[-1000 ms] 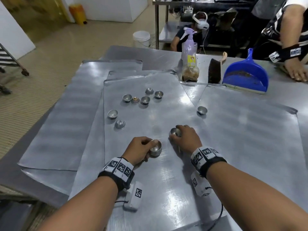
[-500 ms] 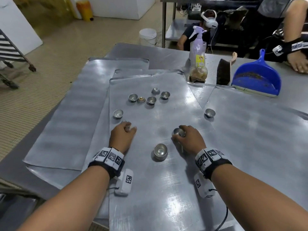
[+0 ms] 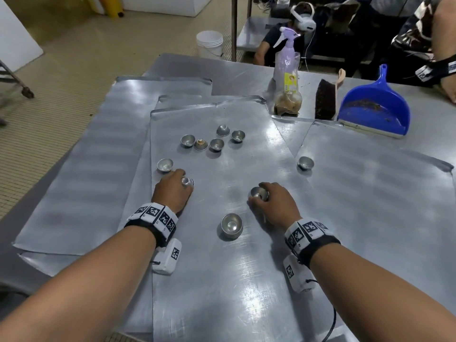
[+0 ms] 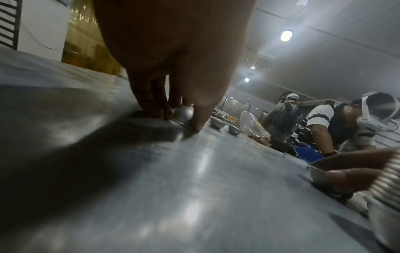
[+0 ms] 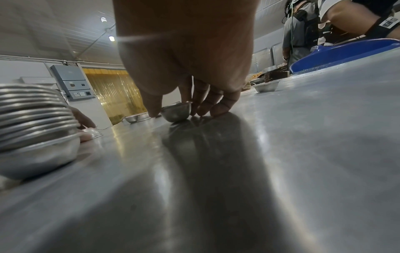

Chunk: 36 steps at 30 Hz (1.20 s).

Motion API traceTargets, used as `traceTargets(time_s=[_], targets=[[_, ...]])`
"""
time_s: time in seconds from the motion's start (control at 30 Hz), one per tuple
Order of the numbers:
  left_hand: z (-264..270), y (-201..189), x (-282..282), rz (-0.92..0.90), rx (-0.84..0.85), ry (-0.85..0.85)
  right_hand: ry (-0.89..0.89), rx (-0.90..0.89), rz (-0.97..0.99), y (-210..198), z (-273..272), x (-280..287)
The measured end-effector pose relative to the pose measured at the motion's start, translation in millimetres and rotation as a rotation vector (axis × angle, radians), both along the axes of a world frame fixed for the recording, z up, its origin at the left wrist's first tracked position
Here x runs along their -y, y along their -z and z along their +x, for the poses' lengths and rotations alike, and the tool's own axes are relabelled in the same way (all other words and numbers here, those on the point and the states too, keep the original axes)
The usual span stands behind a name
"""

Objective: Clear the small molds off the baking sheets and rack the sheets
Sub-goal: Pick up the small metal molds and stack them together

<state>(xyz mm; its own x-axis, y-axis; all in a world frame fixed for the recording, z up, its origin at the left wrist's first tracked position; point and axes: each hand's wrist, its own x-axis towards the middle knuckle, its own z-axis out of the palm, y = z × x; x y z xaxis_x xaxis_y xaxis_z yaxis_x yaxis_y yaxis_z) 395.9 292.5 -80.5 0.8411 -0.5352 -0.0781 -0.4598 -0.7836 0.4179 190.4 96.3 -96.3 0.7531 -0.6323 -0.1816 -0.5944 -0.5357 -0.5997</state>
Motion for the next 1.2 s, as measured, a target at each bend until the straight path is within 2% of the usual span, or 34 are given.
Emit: traceTargets(time_s=[0.17,0.27,0.33,0.47,0.53,0.6,0.67,0.83,0.93,1.1,1.2], targets=[[-12,0,-3,-0.002,0.054,0.134,0.002,-0.002,-0.013,0,-1,-1],[-21,-4,-4,-0.142,-0.032,0.072,0.001,0.0,-0.013,-1,-2,-2],[-26,-10,-3,-0.322,-0.217,-0.067,0.002,0.001,-0.008,-3,-3,-3],[-37,-19,-4,-0.844,-0.901,-0.384,0.003,-0.001,0.005,-6,-5,-5],[-40,-23,-8,-0.991,-1.084,-0.499,-0.003,-0.006,0.012,-7,-6,-6],[-41,-27,-11,-1.075,-1.18,-0.563,-0.007,-0.009,0.014,-9,-7,-6],[-43,-30,-12,-1.119,-1.218,-0.57,-0.005,-0.009,0.015,-11,-8,-6],[-47,-28,-16,-1.121,-1.154,-0.494,0.001,-0.008,-0.007,-16,-11,-5],[-49,-31,-19,-1.13,-1.176,-0.488,0.008,0.02,0.0,-24,-10,-4],[-52,-37,-23,-1.137,-1.208,-0.492,0.025,0.152,0.026,-49,-1,-9],[-55,-40,-23,-1.135,-1.209,-0.484,-0.028,0.233,0.038,-71,10,-20]])
